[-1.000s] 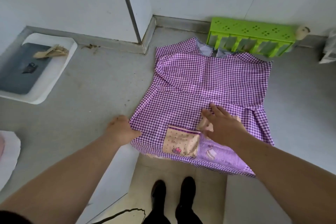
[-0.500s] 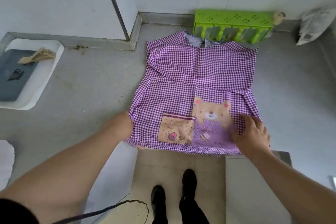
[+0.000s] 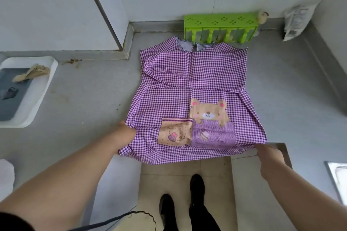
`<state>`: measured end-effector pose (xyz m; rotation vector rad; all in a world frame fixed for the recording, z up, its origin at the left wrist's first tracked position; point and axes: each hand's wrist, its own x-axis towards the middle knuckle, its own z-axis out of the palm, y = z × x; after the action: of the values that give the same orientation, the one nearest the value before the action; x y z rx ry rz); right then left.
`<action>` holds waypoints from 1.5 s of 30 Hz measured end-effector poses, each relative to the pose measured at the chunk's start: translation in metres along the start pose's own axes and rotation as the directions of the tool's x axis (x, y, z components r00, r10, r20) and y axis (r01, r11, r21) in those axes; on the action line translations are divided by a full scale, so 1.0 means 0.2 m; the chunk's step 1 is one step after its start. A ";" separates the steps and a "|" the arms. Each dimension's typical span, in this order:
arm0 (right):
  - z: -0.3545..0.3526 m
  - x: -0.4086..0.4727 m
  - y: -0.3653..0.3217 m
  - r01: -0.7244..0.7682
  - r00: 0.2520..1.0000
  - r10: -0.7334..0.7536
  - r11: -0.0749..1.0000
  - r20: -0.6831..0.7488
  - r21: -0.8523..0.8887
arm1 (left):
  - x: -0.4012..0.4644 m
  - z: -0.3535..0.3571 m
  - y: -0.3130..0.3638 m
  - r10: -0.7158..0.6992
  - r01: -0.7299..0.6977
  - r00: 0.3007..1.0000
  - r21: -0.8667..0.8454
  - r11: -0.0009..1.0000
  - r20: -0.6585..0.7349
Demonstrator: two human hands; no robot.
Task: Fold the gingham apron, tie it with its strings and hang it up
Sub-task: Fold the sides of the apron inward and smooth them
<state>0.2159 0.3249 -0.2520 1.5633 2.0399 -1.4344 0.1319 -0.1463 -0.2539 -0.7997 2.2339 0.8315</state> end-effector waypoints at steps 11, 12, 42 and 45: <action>-0.05 -0.01 -0.05 0.275 0.957 -0.227 0.905 0.179 -0.324 | -0.26 -0.19 0.09 0.072 -0.038 0.964 -0.136 0.990 0.256; -0.06 -0.02 -0.11 0.321 0.942 -0.276 0.906 0.192 -0.276 | -0.25 -0.22 0.12 0.132 -0.070 0.963 -0.255 0.964 0.235; -0.28 -0.61 -0.40 0.048 0.853 0.011 0.994 0.522 -0.100 | -0.50 -0.33 0.08 0.100 0.061 0.827 -0.265 0.962 0.554; -0.25 -0.67 -0.43 0.018 0.895 -0.023 1.000 0.445 0.017 | -0.55 -0.34 0.15 0.082 0.061 0.890 -0.295 0.954 0.448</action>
<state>0.2211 0.2821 -0.0911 1.0829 1.7767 -1.6329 0.1576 -0.1418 -0.1235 -0.6420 1.7161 1.2465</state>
